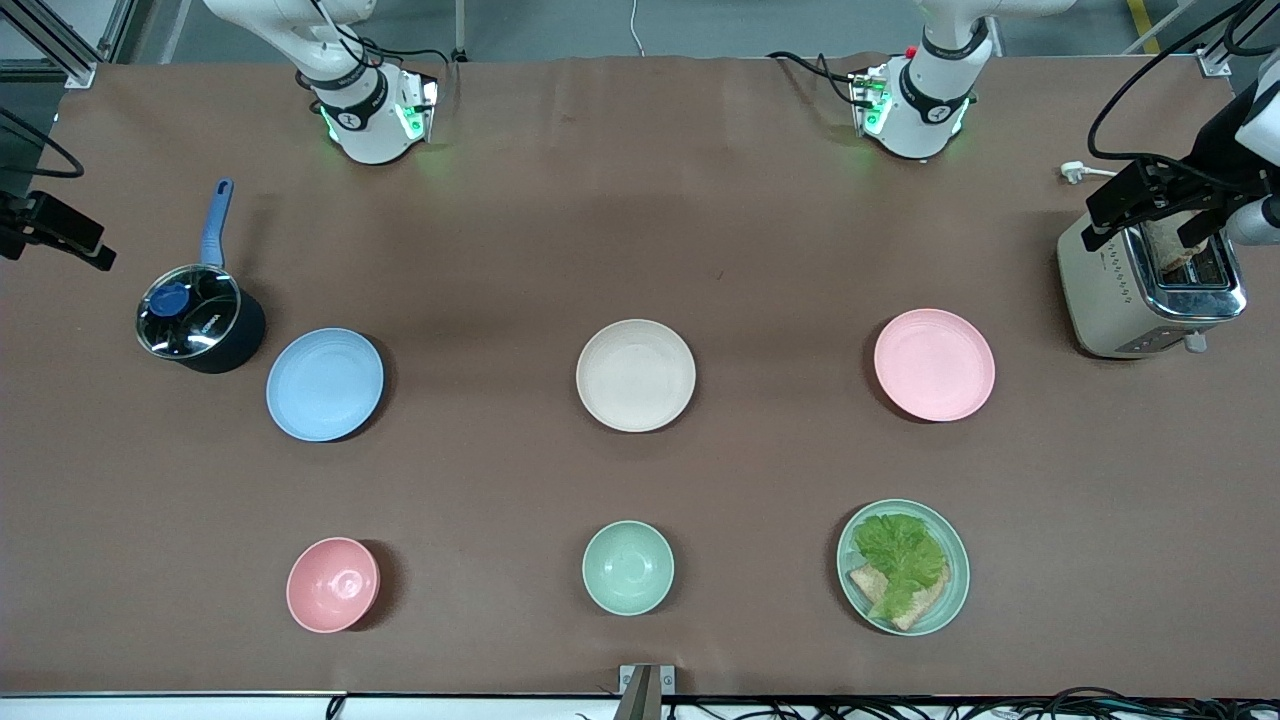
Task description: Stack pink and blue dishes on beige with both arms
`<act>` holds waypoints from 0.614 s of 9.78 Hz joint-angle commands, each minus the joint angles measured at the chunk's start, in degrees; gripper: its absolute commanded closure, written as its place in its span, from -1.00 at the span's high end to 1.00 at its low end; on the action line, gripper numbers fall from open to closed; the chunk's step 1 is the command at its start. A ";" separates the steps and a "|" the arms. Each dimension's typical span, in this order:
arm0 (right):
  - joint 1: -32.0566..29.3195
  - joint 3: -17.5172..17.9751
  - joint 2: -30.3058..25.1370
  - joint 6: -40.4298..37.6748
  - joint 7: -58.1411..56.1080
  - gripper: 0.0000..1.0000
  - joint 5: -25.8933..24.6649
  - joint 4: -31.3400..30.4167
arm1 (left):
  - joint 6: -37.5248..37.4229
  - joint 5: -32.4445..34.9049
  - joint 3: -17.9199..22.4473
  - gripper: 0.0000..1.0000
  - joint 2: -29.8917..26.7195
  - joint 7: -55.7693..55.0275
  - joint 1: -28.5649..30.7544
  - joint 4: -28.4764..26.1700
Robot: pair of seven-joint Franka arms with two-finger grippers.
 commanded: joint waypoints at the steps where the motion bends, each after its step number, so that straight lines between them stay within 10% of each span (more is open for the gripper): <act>1: -0.18 0.16 -0.03 -0.72 0.33 1.00 -0.33 0.30 | -0.40 -0.73 0.58 1.00 0.43 0.47 -0.42 -0.89; 6: 0.17 0.16 1.37 -0.28 -0.72 1.00 -1.21 0.47 | -0.40 -2.57 3.21 0.97 0.79 1.53 -0.51 -1.06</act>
